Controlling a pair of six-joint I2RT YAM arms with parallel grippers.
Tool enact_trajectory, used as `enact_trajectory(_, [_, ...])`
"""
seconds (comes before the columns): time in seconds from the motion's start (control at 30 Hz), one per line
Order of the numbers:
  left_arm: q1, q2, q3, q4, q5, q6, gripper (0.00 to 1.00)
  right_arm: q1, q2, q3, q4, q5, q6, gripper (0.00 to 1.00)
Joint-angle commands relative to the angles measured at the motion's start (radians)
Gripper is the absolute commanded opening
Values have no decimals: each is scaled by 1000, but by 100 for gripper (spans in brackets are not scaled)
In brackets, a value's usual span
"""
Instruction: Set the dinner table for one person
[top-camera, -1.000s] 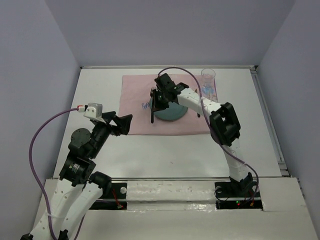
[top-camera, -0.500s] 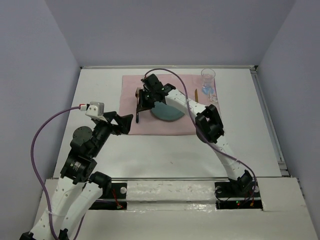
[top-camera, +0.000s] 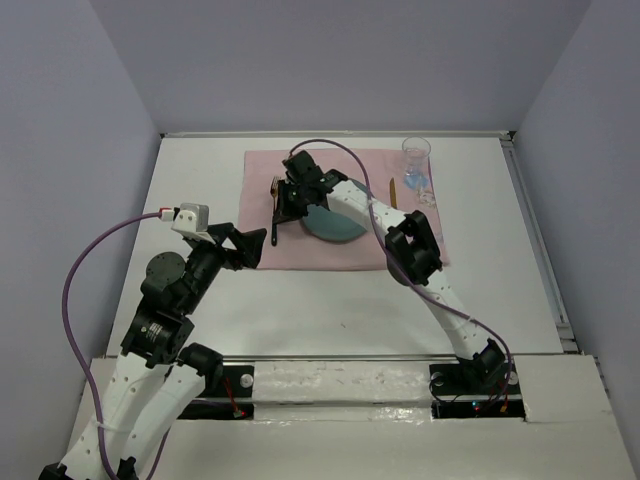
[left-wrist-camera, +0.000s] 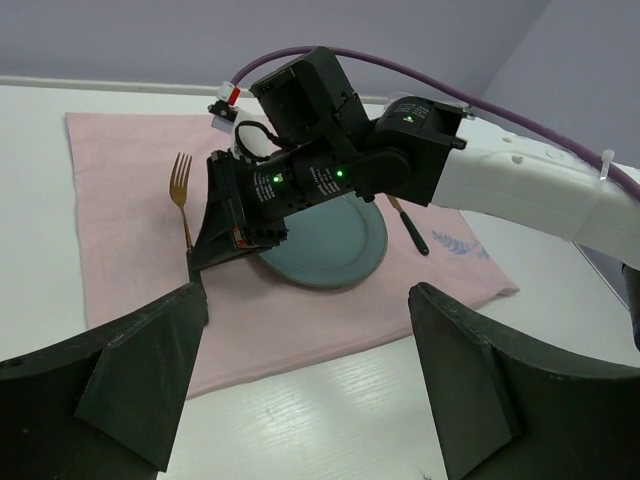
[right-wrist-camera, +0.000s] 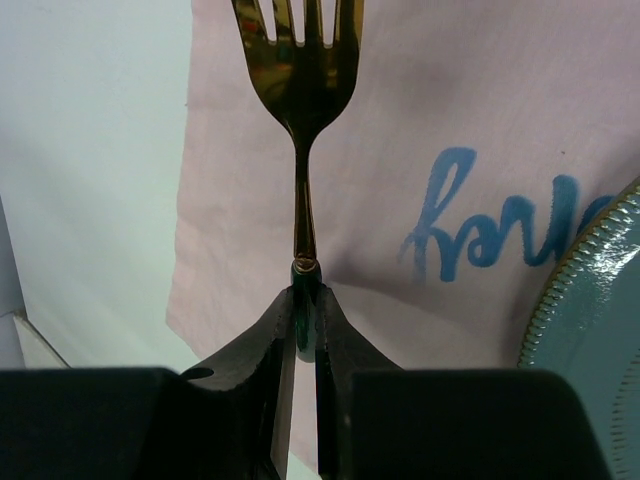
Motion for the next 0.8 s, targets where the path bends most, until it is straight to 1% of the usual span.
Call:
enact_trajectory(0.0, [5, 8, 40, 41, 7, -2, 93, -9, 8, 74, 33, 39, 1, 0])
enact_trajectory(0.17, [5, 10, 40, 41, 11, -2, 93, -20, 31, 96, 31, 64, 0, 0])
enact_trajectory(0.53, [6, 16, 40, 45, 13, 0, 93, -29, 82, 114, 33, 62, -5, 0])
enact_trajectory(0.57, [6, 16, 40, 43, 11, 0, 93, -29, 83, 114, 33, 59, -3, 5])
enact_trajectory(0.6, [8, 17, 40, 45, 13, 0, 93, -29, 82, 114, 33, 56, 0, 13])
enact_trajectory(0.63, [9, 17, 40, 45, 13, 0, 93, -29, 77, 114, 33, 53, 0, 26])
enact_trajectory(0.67, [8, 16, 40, 45, 13, 0, 93, -29, 71, 113, 34, 50, 3, 33])
enact_trajectory(0.77, [9, 17, 40, 45, 10, 0, 93, -29, 22, 92, 53, 47, 7, 45])
